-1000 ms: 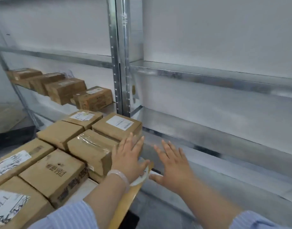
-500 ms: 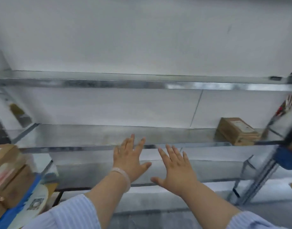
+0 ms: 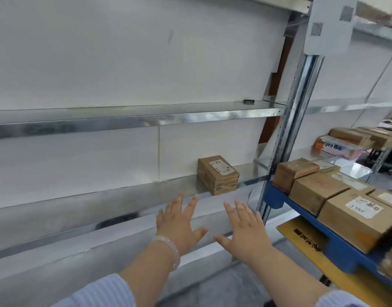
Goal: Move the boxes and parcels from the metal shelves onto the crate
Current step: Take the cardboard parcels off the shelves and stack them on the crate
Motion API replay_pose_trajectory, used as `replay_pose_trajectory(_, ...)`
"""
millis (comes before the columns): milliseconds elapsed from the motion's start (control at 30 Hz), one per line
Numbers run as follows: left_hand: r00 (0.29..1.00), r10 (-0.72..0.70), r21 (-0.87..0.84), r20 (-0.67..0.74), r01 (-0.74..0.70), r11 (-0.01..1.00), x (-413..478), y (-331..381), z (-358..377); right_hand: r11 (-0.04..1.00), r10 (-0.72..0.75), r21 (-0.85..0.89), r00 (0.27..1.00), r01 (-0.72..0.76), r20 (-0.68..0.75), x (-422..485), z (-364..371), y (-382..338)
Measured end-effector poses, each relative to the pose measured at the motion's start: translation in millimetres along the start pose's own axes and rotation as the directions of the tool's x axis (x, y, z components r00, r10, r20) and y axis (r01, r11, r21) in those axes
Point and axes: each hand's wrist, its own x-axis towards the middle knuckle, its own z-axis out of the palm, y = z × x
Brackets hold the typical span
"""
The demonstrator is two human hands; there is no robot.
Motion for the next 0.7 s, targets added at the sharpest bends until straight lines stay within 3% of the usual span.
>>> replay_pose_trajectory(500,0.993,0.015,-0.104,0.113,-0.003,0.995,218.2,31.0,78.0,0.989,0.134,0.058,0.987,-0.139,0.090,166.6,55.5,107.1)
replay_pose_trajectory(700,0.997,-0.004,-0.202,0.075,0.020,0.979,314.2,28.5,84.2,0.982,0.155,0.101,0.986,-0.162,0.067,250.9,60.8,128.6)
